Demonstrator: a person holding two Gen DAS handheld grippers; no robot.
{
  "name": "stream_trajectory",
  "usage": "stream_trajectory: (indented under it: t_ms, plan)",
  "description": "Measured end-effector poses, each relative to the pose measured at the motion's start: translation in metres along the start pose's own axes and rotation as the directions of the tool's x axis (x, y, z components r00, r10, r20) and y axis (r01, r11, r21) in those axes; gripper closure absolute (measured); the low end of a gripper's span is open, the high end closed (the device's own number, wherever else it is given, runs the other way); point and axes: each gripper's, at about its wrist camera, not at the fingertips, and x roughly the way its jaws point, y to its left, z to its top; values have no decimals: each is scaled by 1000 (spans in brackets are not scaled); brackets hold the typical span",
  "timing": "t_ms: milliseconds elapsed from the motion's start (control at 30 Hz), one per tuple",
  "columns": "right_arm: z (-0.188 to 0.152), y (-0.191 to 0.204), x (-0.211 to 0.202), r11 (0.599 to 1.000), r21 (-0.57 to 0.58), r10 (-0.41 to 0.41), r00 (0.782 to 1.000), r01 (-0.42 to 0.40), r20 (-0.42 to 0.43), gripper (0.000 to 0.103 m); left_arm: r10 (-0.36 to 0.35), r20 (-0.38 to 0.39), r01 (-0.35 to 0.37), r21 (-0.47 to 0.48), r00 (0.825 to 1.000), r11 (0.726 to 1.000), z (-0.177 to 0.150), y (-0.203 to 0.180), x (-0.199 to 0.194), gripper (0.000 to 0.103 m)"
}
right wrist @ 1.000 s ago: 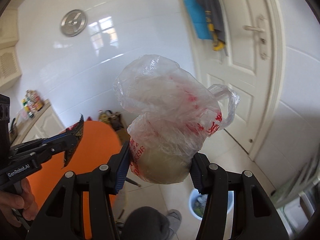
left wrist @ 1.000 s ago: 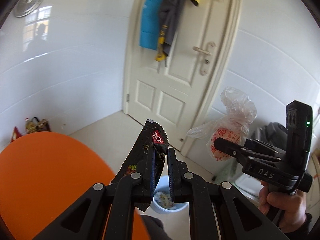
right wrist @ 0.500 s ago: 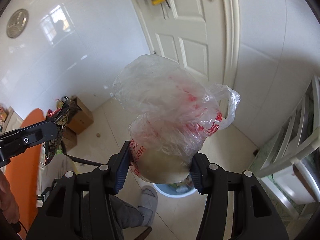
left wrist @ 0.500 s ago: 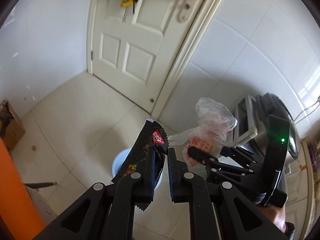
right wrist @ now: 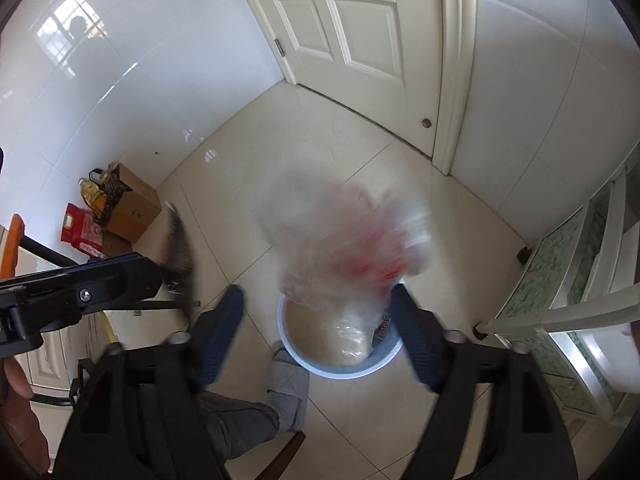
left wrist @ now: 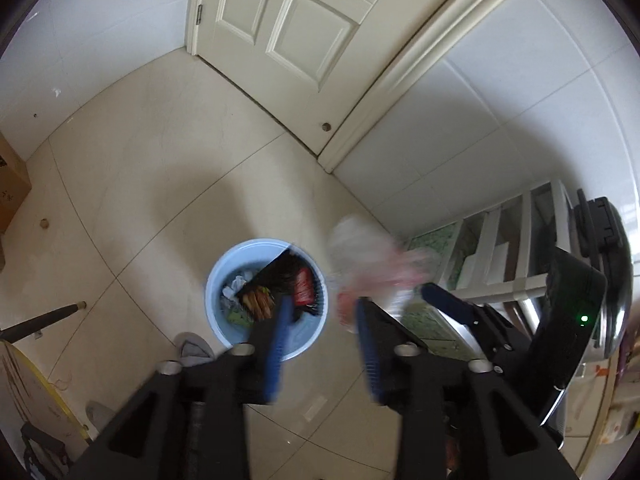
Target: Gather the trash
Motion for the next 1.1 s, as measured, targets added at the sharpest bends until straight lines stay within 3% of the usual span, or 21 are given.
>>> stream_trajectory:
  t_ms: [33, 67, 167, 367, 533, 733, 900, 1100]
  plan:
    - [0, -3, 2, 1000, 5, -12, 1000, 12, 6, 7, 14, 4, -14, -6, 1000, 1000, -1, 2, -4, 36]
    - [0, -6, 2, 1000, 10, -21, 1000, 21, 12, 4, 31, 12, -31, -8, 999, 999, 3, 2, -6, 28]
    - [-1, -10, -4, 999, 33, -32, 999, 31, 22, 0, 90, 27, -90, -3, 996, 996, 3, 1, -15, 20]
    - [-7, -9, -29, 996, 76, -51, 997, 47, 51, 0, 213, 122, -217, 23, 969, 976, -20, -19, -62, 13]
    - [-11, 8, -66, 997, 74, -42, 993, 33, 113, 0, 256, 239, -270, 30, 937, 962, -57, -34, -114, 8]
    - [-16, 50, -123, 1000, 15, 4, 978, -8, 209, 0, 254, 370, -269, -11, 894, 963, -133, -31, -194, 8]
    - [-25, 101, -171, 996, -60, 80, 954, -65, 289, 0, 295, 509, -310, -56, 809, 949, -206, -25, -275, 4]
    - [-46, 175, -223, 972, -193, 194, 914, -132, 355, 0, 380, 641, -361, -169, 667, 917, -305, -16, -357, 1]
